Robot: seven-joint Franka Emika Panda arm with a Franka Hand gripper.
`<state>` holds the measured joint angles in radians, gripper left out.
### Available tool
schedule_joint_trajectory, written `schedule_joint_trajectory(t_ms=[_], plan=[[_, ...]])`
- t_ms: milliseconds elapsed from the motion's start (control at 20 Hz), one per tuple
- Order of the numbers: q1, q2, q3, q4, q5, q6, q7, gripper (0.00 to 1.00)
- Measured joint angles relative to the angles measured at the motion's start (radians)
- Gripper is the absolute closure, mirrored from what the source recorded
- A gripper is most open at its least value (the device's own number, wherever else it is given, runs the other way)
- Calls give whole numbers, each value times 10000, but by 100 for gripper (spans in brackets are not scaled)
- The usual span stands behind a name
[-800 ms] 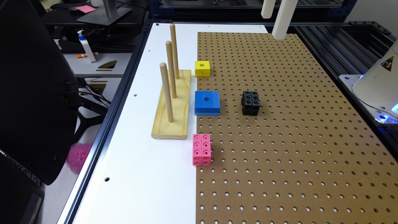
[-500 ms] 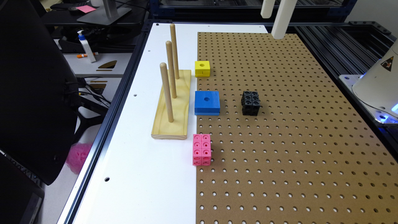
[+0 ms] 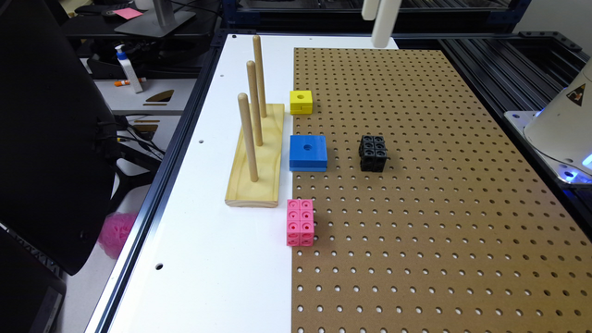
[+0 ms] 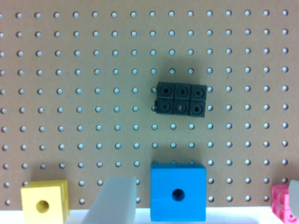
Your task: Pick up blue block.
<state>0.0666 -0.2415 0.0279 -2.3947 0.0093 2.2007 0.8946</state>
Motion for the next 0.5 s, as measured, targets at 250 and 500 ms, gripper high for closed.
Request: schedule_joint_trajectory(t_ms=[250,500], plan=[[-110,600,-1,609,-19,0,-78,0],[-143,808,-2,789,-19,0,-115,0]])
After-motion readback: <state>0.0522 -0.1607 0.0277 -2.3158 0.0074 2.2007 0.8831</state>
